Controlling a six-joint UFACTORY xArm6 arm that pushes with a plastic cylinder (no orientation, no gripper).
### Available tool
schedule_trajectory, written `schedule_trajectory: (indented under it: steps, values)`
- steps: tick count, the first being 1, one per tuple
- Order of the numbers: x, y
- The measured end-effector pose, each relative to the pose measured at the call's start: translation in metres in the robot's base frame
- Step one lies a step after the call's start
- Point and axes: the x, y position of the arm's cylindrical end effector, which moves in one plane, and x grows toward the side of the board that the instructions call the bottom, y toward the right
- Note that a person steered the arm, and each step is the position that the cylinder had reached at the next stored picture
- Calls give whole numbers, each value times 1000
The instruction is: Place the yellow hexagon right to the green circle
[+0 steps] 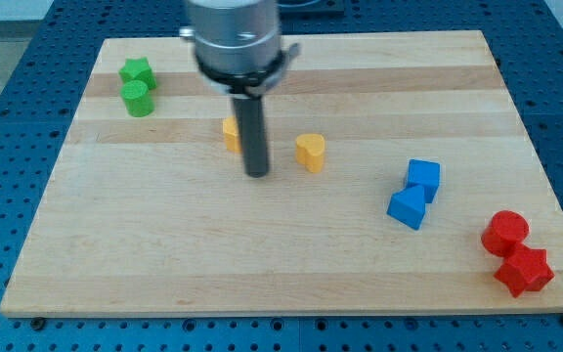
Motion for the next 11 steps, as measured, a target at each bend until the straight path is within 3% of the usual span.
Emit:
schedule_trajectory:
  steps: [1,2,3,7,9,11]
  values:
    - [-10,5]
    - [-47,-9]
    - [-48,-14]
    - [-52,-149]
    - [-98,-159]
    - [-75,-128]
